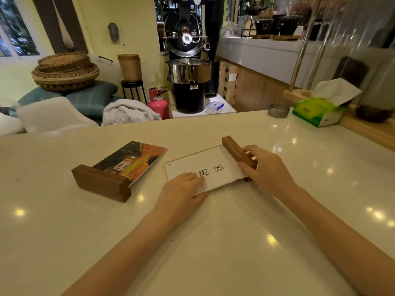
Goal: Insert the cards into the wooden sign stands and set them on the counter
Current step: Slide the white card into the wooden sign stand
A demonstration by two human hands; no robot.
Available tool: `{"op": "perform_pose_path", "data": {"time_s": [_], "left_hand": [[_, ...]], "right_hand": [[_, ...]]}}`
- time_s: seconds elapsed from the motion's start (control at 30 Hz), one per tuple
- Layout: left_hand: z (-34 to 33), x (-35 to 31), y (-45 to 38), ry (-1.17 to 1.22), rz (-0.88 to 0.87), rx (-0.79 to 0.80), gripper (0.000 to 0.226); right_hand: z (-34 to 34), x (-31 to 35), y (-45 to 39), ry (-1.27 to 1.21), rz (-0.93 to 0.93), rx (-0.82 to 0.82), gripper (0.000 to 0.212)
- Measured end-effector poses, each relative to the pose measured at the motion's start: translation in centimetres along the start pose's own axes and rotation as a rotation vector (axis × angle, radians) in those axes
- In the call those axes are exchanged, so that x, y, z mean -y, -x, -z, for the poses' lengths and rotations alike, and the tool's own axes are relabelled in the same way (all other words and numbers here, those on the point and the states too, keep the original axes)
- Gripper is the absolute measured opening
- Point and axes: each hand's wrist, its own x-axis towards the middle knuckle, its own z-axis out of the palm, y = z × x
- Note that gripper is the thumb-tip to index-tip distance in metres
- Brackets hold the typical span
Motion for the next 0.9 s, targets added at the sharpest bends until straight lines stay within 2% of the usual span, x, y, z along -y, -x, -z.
{"op": "perform_pose_path", "data": {"time_s": [0.17, 0.23, 0.3, 0.37, 0.47, 0.6, 0.7, 0.8, 0.9], "left_hand": [[-0.8, 0.2, -0.1, -0.185, -0.148, -0.028, 0.031], [-0.9, 0.3, -0.1, -0.236, -0.198, -0.025, 0.02], [-0.7, 0.2, 0.1, -0.264, -0.275, -0.097, 0.005], [-0.2, 0.1, -0.1, -0.268, -0.318, -0.197, 0.024], [1.3, 0.2, -1.0, -0.275, -0.337, -0.323, 0.031], [3.0, 0.2, -3.3, -0.337, -0.347, -0.469, 0.019], [4.0, -0.5, -5.1, -0.387, -0.375, -0.514, 0.015], [4.5, -1.5, -6.6, -0.397, -0.438, -0.515, 0.011], [5.0, -2.6, -7.9, -0.407, -0.51, -0.461, 0.012]], "right_hand": [[-0.1, 0.3, 0.0, -0.124, -0.093, -0.059, 0.039], [-0.2, 0.4, 0.1, -0.176, -0.129, -0.09, 0.044], [-0.4, 0.4, 0.2, -0.235, -0.174, -0.12, 0.047], [-0.5, 0.4, 0.2, -0.297, -0.222, -0.15, 0.046], [-0.8, 0.3, 0.1, -0.438, -0.319, -0.193, 0.043], [-1.4, 0.2, 0.1, -0.664, -0.502, -0.232, 0.032], [-1.8, 0.1, 0.3, -0.8, -0.566, -0.211, 0.021], [-1.8, -0.2, 0.5, -0.714, -0.517, -0.216, 0.02], [-1.6, -0.9, 0.7, -0.472, -0.447, -0.18, 0.021]]}}
